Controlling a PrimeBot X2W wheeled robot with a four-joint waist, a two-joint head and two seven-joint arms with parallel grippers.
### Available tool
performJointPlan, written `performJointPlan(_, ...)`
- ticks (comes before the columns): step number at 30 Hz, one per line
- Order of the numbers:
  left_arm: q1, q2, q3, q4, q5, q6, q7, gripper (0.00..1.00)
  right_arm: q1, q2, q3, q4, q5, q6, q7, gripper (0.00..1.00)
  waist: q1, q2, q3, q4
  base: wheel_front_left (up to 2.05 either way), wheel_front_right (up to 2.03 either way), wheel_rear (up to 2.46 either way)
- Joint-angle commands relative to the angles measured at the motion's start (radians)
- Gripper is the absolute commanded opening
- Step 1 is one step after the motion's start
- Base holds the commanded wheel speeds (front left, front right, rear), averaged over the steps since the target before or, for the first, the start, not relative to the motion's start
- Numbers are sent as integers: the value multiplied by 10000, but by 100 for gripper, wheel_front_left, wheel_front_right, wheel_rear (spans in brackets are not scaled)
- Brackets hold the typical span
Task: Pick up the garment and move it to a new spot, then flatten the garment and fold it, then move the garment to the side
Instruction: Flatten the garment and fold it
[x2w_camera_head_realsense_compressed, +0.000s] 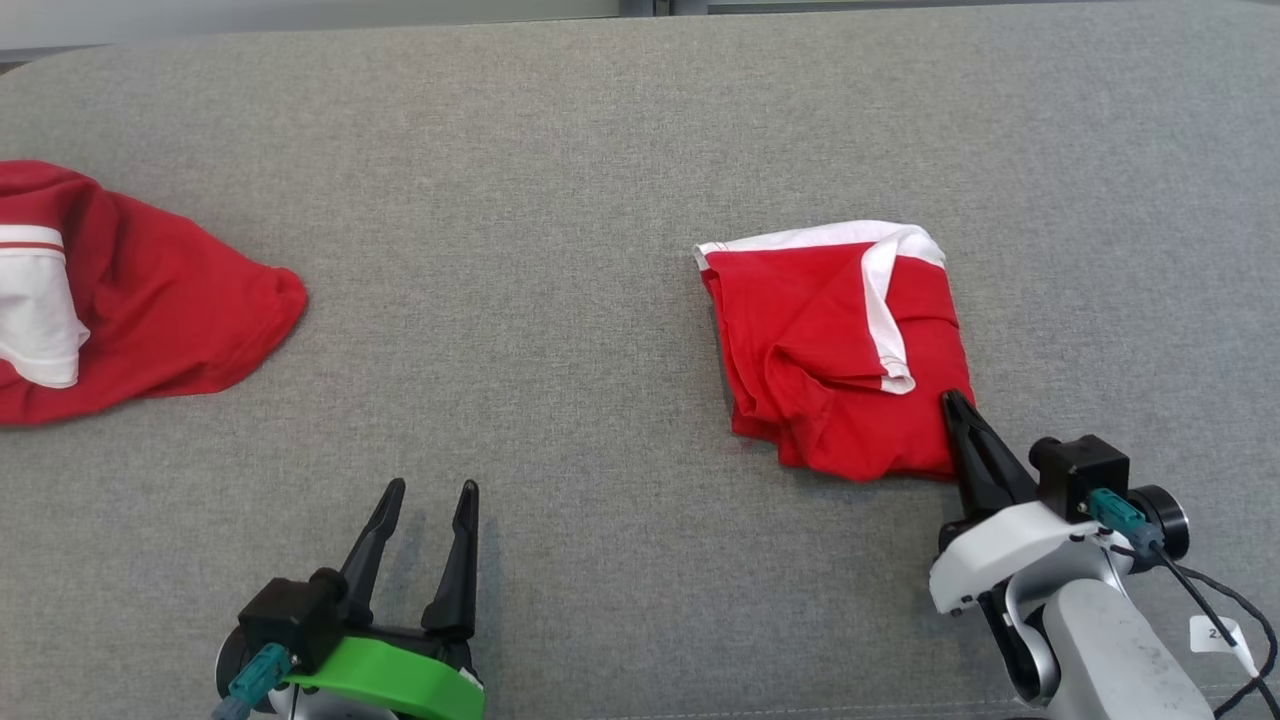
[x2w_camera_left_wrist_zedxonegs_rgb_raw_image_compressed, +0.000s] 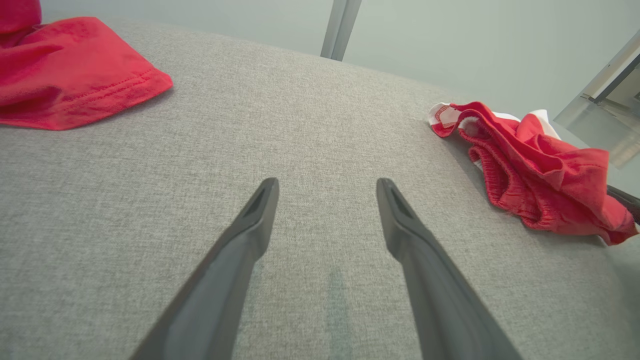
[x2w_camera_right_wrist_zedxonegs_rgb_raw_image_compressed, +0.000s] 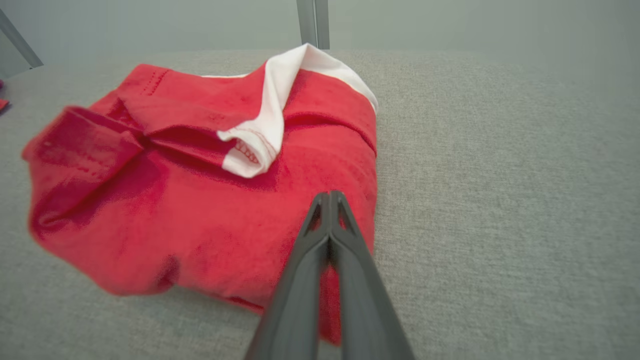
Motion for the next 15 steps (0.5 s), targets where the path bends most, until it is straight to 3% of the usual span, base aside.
performJointPlan(1, -21, 59, 27, 21, 80, -35, -29, 100, -152, 64, -34, 119, -102, -8, -78, 0, 0, 0, 1, -14, 0, 0, 0)
performJointPlan(15, -138, -87, -122, 162, 57, -120, -29, 100, -1644, 218, 871, 2123, -159, -8, 47, 0, 0, 0, -84, 75, 0, 0, 0)
